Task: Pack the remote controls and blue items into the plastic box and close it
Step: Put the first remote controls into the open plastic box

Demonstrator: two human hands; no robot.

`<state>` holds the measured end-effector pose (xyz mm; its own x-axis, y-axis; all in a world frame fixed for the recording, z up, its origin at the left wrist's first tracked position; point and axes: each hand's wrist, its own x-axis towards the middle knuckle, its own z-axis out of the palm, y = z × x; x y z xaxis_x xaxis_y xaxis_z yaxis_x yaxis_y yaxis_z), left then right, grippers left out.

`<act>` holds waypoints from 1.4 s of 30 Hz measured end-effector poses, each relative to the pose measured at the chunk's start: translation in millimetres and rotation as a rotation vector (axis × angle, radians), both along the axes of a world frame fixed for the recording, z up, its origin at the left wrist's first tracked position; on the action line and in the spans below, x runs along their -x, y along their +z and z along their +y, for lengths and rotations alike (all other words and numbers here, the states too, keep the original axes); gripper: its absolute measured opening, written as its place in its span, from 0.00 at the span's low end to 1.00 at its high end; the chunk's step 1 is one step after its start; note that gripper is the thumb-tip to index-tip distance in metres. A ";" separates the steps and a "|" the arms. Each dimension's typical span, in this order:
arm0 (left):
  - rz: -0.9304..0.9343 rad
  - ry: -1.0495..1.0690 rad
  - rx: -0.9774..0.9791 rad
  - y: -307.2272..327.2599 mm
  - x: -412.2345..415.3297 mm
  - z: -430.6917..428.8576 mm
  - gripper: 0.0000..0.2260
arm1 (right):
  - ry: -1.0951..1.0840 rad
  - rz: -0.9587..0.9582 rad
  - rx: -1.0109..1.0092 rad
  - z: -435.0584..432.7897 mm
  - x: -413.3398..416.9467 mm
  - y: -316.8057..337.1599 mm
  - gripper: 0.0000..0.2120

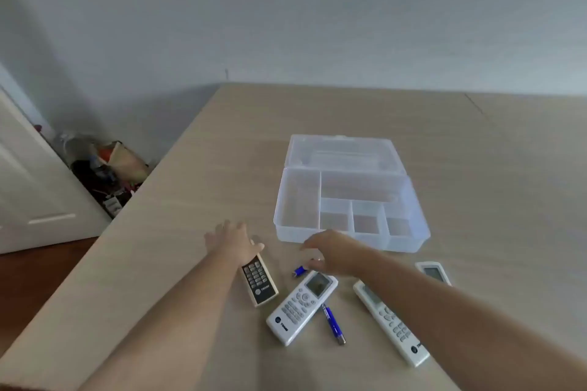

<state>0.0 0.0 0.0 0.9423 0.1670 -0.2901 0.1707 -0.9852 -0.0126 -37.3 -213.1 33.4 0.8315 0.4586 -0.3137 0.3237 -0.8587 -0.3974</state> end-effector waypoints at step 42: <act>-0.270 0.077 0.478 77.8 -81.2 -77.9 0.30 | -0.787 0.038 -0.958 -97.6 -98.3 55.9 0.08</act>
<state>81.2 -77.9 77.8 0.9839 0.1477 -0.1003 0.1780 -0.8552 0.4867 61.0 -310.7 89.3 0.9820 -0.1036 -0.1578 -0.1740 -0.1725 -0.9695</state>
